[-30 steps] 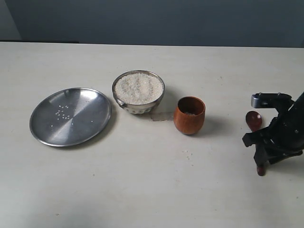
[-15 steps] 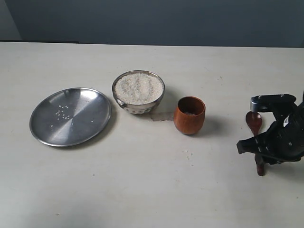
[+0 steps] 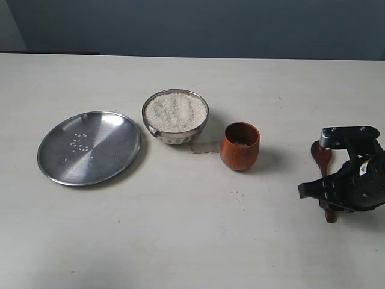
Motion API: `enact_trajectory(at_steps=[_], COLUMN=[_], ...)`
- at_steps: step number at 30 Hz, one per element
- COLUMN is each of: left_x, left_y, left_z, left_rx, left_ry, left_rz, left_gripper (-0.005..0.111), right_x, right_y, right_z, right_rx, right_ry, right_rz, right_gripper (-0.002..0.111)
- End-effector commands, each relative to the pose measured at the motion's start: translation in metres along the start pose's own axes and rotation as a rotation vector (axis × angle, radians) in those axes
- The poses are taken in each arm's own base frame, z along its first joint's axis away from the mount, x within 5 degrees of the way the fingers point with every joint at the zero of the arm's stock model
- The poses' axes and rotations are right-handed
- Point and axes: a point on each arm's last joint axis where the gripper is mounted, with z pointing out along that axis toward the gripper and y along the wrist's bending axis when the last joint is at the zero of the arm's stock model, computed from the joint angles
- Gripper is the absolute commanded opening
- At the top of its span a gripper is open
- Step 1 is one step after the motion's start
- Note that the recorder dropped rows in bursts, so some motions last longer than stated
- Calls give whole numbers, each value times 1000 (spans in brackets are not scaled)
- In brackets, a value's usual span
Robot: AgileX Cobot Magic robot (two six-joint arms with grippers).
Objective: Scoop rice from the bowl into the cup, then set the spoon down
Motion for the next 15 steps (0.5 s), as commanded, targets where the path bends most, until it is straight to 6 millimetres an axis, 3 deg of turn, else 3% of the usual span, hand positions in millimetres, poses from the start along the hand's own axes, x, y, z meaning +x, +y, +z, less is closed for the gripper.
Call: enact_trajectory(at_steps=[1, 6, 15], left_x=[1, 1, 1], left_y=[0, 0, 0], left_z=[0, 0, 0], left_rx=[-2, -2, -2], left_ry=[-3, -3, -3], left_rz=[0, 0, 0], left_gripper=[0, 0, 0], right_x=[1, 0, -10], right_y=[0, -4, -23], right_z=[-1, -1, -2], right_rx=[8, 30, 69], right_ry=[-11, -14, -108], right_rz=[-41, -87, -7], right_gripper=[27, 24, 24])
